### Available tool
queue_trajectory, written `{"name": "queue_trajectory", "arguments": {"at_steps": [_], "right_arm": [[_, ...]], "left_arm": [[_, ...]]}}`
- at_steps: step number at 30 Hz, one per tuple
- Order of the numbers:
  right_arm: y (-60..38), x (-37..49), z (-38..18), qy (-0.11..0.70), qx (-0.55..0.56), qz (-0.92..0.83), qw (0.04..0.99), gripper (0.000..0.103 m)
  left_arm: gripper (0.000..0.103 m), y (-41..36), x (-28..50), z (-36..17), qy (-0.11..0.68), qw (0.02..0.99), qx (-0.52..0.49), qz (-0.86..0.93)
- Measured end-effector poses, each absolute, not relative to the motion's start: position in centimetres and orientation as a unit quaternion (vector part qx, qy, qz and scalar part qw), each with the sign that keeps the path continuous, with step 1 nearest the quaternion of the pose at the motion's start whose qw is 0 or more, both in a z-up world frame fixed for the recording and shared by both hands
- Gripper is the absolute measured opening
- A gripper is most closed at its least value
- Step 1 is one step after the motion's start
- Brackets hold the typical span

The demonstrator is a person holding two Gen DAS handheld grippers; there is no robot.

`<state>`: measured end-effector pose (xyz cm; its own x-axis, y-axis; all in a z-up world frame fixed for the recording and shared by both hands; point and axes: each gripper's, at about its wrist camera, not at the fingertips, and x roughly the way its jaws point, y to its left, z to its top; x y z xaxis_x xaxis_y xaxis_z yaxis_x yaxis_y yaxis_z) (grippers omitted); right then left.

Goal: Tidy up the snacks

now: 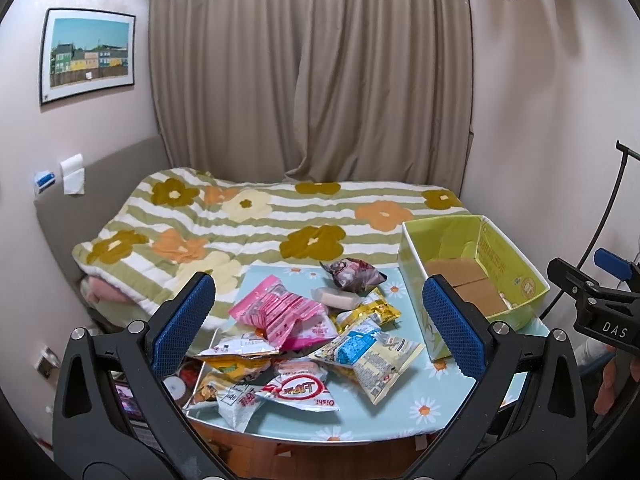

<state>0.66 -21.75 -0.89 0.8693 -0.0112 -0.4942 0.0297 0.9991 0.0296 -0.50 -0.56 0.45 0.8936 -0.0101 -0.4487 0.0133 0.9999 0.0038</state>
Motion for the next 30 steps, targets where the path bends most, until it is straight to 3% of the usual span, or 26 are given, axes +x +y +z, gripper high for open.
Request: {"name": "queue_trajectory", "arguments": {"at_steps": [30], "right_arm": [[-21.63, 0.48, -0.87, 0.255, 0.019, -0.012, 0.967, 0.102]], "left_arm": [[0.103, -0.66, -1.19, 0.79, 0.226, 0.974, 0.006, -0.009]]}}
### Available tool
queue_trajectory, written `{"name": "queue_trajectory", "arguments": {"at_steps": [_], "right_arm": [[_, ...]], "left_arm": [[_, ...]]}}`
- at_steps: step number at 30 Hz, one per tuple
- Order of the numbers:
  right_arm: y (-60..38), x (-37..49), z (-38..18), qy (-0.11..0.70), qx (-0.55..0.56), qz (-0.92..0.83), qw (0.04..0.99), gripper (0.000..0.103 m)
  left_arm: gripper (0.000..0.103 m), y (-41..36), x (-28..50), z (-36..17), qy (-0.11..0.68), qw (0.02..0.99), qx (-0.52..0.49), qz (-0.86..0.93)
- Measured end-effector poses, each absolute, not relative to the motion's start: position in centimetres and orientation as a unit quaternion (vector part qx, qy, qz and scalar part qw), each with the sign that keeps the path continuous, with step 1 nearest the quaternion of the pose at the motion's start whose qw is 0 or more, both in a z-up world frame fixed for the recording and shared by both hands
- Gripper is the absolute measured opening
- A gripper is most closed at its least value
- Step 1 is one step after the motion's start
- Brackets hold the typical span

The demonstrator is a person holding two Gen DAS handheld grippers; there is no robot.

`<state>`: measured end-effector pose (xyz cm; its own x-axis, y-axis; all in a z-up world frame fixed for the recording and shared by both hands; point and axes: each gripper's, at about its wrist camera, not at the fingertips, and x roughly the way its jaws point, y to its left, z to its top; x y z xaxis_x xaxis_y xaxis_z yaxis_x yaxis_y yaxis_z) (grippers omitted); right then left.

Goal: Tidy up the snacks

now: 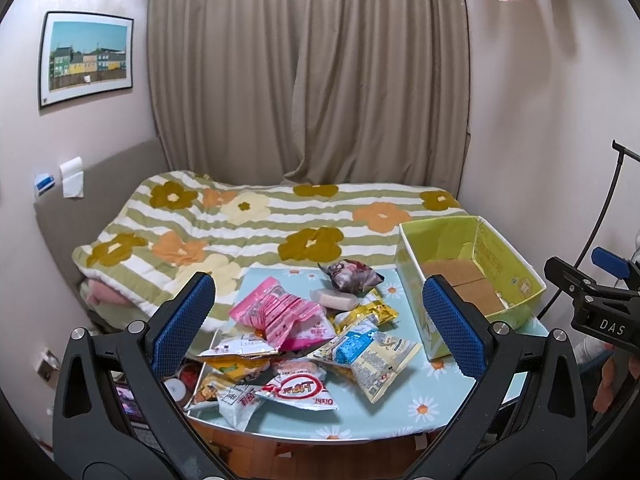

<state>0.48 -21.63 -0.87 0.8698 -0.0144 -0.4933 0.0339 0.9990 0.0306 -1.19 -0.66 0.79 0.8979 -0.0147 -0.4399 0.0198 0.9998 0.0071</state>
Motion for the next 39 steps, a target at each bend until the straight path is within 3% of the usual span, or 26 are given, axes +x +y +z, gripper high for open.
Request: {"name": "queue_trajectory", "arguments": {"at_steps": [29, 39], "right_arm": [[-21.8, 0.3, -0.5, 0.258, 0.02, 0.002, 0.966, 0.102], [-22.1, 2.7, -2.6, 0.302, -0.005, 0.087, 0.949, 0.102]], "left_arm": [[0.103, -1.6, -2.6, 1.0, 0.216, 0.976, 0.013, 0.018], [0.103, 0.2, -0.7, -1.0, 0.279, 0.959, 0.008, 0.046]]}}
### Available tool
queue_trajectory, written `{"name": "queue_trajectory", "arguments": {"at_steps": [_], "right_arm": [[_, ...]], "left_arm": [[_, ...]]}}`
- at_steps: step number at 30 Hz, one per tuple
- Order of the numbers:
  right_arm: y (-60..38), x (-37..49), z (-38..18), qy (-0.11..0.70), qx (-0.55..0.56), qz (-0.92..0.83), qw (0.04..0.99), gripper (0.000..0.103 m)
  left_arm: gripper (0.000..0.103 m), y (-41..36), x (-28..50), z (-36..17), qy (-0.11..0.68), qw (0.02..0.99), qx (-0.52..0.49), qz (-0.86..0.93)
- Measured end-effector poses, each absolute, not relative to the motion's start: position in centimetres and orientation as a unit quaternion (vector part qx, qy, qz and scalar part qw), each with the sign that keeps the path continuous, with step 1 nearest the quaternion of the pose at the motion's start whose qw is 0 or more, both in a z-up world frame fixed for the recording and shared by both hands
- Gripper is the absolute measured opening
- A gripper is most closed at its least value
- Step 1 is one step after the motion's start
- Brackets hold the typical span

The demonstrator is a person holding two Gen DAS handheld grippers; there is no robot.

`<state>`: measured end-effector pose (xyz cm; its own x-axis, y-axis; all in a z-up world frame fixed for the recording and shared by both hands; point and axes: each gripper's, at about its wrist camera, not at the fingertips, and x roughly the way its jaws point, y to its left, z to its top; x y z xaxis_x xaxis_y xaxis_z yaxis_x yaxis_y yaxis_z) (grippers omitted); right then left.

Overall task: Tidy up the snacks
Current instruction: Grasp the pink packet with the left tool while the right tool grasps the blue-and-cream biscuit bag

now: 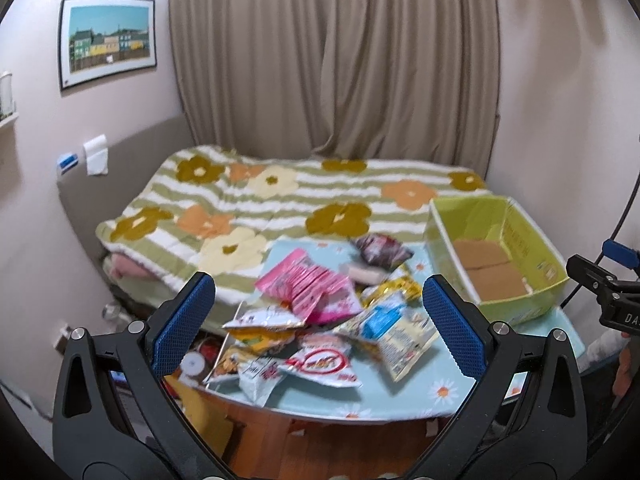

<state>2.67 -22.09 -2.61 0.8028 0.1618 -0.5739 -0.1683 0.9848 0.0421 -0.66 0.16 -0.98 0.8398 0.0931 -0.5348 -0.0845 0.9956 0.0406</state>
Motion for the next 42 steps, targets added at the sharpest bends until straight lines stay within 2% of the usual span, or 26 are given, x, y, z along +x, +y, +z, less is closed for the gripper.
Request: {"name": "queue_trajectory", "arguments": {"at_steps": [12, 22, 30, 39, 42], "right_arm": [[-16.0, 8.2, -8.5, 0.367, -0.054, 0.179, 0.911, 0.102], [-9.2, 13.7, -15.1, 0.441, -0.11, 0.205, 0.867, 0.102], [-7.4, 15.7, -19.8, 0.483, -0.161, 0.199, 0.837, 0.102], [-7.1, 17.5, -22.2, 0.51, -0.165, 0.189, 0.823, 0.102], [-7.0, 18.0, -22.6, 0.512, -0.164, 0.189, 0.821, 0.102]], "left_arm": [[0.103, 4.4, 8.1, -5.9, 0.384, 0.92, 0.08, -0.017], [0.103, 5.3, 19.0, -13.8, 0.493, 0.847, 0.162, -0.115], [0.103, 5.2, 24.7, -19.9, 0.551, 0.801, 0.18, -0.147], [0.103, 5.4, 27.5, -22.8, 0.578, 0.777, 0.176, -0.174], [0.093, 5.4, 27.9, -23.2, 0.582, 0.773, 0.175, -0.184]]}}
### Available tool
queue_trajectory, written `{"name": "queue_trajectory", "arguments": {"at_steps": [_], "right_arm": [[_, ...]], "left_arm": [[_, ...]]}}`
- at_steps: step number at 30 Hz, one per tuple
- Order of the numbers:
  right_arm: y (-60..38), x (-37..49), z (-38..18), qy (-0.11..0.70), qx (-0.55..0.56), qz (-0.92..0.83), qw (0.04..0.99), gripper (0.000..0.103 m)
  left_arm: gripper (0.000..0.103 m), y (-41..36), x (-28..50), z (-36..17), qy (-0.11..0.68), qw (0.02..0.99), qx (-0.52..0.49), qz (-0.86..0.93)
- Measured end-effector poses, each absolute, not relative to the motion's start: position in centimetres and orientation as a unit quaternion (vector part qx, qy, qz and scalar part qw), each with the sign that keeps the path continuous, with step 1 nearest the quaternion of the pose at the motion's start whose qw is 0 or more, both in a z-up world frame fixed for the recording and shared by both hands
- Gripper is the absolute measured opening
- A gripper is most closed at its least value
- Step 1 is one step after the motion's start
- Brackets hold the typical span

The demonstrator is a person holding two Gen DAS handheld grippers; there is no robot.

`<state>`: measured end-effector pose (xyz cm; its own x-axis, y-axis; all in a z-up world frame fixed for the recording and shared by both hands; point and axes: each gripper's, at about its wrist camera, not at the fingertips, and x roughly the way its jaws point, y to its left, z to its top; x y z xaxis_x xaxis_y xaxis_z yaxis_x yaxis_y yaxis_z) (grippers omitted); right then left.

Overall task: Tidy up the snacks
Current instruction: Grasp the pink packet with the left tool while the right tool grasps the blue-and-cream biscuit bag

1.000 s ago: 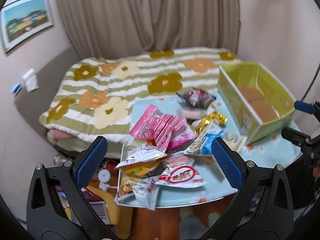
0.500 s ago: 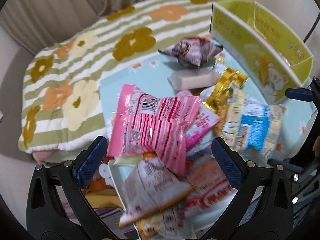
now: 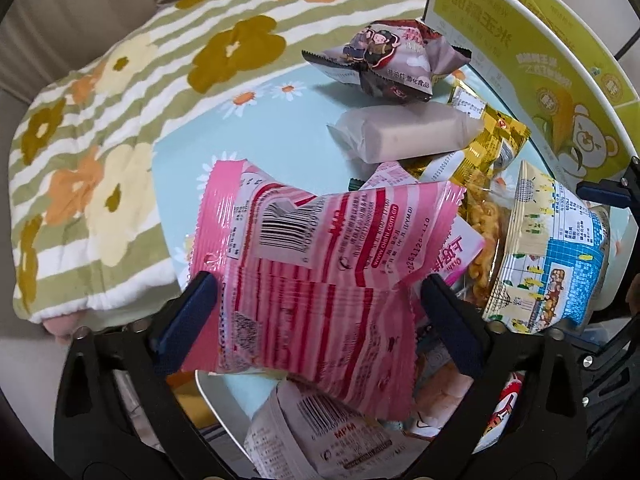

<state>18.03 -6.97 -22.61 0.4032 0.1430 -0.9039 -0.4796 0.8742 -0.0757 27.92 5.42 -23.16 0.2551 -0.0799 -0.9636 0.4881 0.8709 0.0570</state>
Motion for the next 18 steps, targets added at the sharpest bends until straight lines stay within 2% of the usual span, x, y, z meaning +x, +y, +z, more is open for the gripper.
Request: {"name": "queue_trajectory", "arguments": {"at_steps": [2, 10, 16, 18], "right_arm": [[-7.0, 18.4, -22.8, 0.514, -0.161, 0.19, 0.821, 0.102], [-6.6, 18.7, -23.5, 0.523, -0.144, 0.19, 0.819, 0.102], [-6.4, 18.9, -24.0, 0.526, -0.143, 0.187, 0.818, 0.102], [-6.4, 19.0, -23.9, 0.524, -0.14, 0.189, 0.818, 0.095]], "left_arm": [[0.08, 5.5, 28.1, -23.5, 0.586, 0.768, 0.179, -0.184], [0.071, 6.7, 28.3, -23.1, 0.584, 0.769, 0.16, -0.204], [0.069, 6.9, 27.7, -22.6, 0.576, 0.775, 0.153, -0.21], [0.068, 6.9, 27.5, -22.3, 0.572, 0.778, 0.152, -0.211]]}}
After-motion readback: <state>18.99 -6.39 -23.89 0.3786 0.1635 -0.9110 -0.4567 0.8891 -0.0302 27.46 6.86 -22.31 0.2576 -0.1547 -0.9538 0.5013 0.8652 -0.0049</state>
